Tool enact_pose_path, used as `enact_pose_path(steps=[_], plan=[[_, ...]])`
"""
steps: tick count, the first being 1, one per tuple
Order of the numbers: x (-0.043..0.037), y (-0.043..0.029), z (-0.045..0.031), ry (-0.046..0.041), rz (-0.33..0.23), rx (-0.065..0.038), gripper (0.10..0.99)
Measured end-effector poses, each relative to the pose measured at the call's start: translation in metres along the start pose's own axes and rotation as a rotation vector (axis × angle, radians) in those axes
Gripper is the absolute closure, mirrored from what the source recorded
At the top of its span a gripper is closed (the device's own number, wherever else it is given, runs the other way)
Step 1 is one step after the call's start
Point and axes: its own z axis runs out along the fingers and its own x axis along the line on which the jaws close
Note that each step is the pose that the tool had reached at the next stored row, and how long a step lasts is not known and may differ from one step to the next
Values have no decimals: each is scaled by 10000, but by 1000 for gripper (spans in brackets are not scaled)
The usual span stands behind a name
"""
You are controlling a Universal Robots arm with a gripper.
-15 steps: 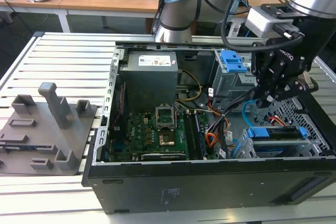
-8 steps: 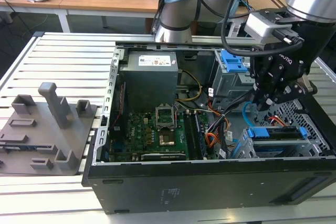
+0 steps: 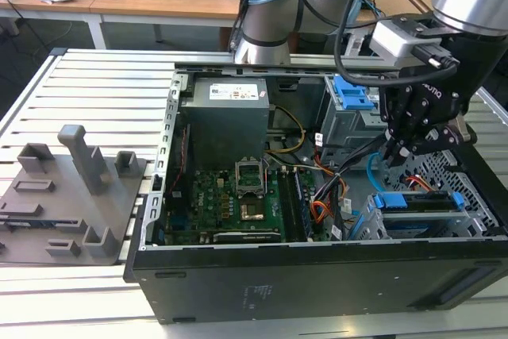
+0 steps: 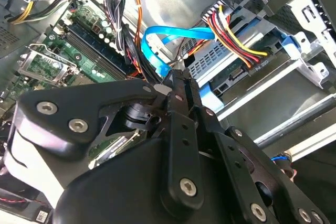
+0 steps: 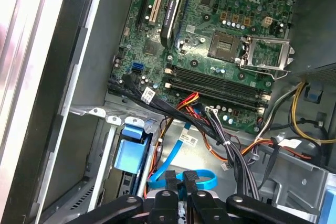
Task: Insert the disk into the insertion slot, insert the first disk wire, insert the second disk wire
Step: 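Insert the second disk wire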
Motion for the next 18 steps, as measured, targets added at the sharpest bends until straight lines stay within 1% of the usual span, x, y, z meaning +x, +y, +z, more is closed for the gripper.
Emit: enact_pose_path(steps=[1, 3, 5, 7, 9, 10, 12, 18], plan=[[25, 7, 1, 3, 2, -1, 922], [104, 28, 6, 6, 1, -2, 922], [151, 40, 10, 6, 1, -2, 922], [230, 60, 16, 6, 0, -2, 922], [274, 64, 27, 5, -2, -2, 922], [293, 61, 49, 5, 0, -2, 922], [318, 54, 89, 6, 0, -2, 922], [321, 50, 94, 6, 0, -3, 922]])
